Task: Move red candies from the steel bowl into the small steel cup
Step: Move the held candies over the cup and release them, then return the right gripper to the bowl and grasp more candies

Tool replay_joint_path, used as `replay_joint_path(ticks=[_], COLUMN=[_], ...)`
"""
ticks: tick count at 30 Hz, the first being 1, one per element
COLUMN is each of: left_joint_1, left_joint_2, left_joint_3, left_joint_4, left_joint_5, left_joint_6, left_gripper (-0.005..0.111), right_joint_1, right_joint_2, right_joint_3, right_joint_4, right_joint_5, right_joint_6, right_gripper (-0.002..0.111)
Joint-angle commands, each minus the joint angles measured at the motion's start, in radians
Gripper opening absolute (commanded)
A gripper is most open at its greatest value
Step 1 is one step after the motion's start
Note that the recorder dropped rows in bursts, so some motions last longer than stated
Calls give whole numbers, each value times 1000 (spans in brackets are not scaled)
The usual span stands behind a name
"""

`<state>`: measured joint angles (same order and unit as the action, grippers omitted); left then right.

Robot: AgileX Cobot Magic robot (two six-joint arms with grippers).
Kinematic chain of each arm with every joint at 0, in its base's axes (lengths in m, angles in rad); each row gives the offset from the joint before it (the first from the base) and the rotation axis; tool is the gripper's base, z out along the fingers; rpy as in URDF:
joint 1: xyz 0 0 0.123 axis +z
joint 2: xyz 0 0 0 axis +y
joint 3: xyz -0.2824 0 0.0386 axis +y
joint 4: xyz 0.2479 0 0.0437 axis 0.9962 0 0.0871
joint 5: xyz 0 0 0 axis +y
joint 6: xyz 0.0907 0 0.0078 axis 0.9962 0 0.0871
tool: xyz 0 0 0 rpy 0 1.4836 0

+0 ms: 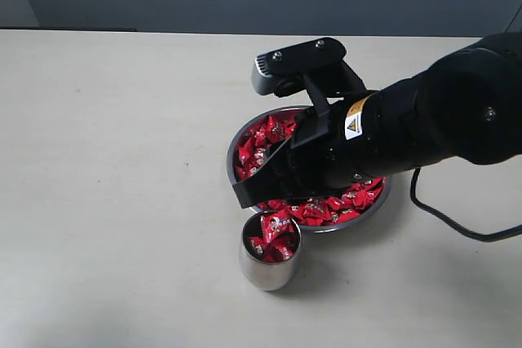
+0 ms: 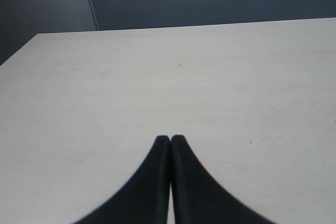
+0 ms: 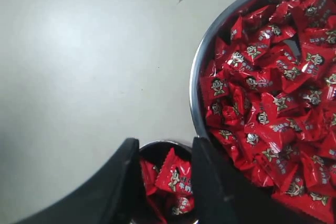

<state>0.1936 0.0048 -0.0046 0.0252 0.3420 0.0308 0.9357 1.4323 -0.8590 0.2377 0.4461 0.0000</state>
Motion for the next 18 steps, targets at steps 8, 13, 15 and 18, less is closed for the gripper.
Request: replay_joint_path(ticks=[8, 13, 15, 18], left_joint_1=[-7, -7, -7, -7], left_joint_2=[-5, -5, -5, -5], left_joint_3=[5, 5, 5, 5], left_joint_4=[2, 2, 2, 2], left_joint_5=[-8, -8, -8, -8], left_joint_6=[-1, -1, -1, -1], left_gripper=[0, 0, 0, 0], right_joint_1=[-5, -38, -62, -112], right_joint_2=[-9, -9, -9, -9], right_joint_3=[-5, -5, -5, -5], right_joint_4=[-37, -106, -120, -125], right_joint_5=[-12, -13, -11, -11], right_joint_6=[0, 71, 80, 80], right_gripper=[34, 34, 34, 34])
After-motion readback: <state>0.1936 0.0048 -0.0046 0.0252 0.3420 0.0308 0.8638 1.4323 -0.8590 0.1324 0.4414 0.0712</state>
